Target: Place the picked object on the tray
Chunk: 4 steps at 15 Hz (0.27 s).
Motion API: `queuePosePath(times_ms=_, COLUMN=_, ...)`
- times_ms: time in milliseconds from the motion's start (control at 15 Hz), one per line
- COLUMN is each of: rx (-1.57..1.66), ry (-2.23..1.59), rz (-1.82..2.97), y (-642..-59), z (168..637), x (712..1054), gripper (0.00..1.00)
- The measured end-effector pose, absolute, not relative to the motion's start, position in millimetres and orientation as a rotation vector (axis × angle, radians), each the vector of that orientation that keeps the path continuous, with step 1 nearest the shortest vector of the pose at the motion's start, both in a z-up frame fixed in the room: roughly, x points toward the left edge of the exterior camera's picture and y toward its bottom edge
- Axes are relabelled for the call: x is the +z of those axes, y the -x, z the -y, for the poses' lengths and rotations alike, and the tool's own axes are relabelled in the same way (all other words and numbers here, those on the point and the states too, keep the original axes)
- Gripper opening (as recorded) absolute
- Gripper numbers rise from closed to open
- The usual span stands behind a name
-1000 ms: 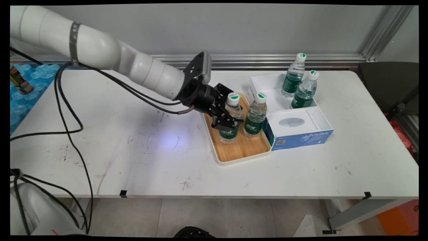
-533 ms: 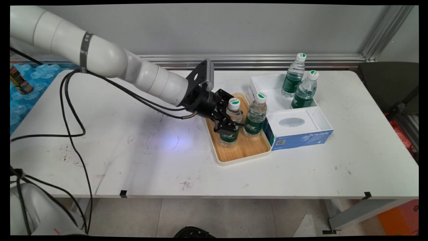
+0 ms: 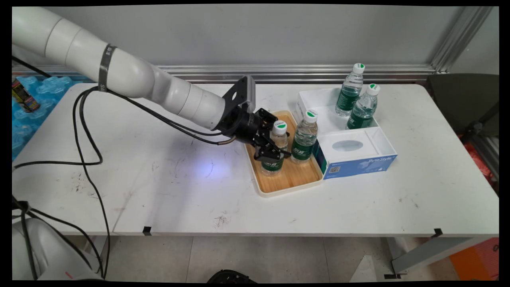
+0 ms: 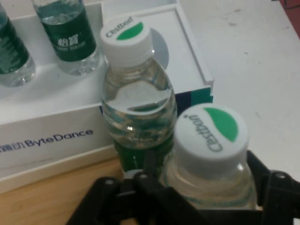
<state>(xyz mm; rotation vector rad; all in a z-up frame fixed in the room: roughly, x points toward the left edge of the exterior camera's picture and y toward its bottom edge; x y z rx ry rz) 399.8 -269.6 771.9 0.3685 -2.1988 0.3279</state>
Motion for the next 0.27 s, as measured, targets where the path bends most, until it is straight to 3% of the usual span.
queuePosePath(times_ms=267, rx=0.328, ry=-0.373, rz=2.199, y=-400.3, z=268.1, x=769.3, gripper=1.0)
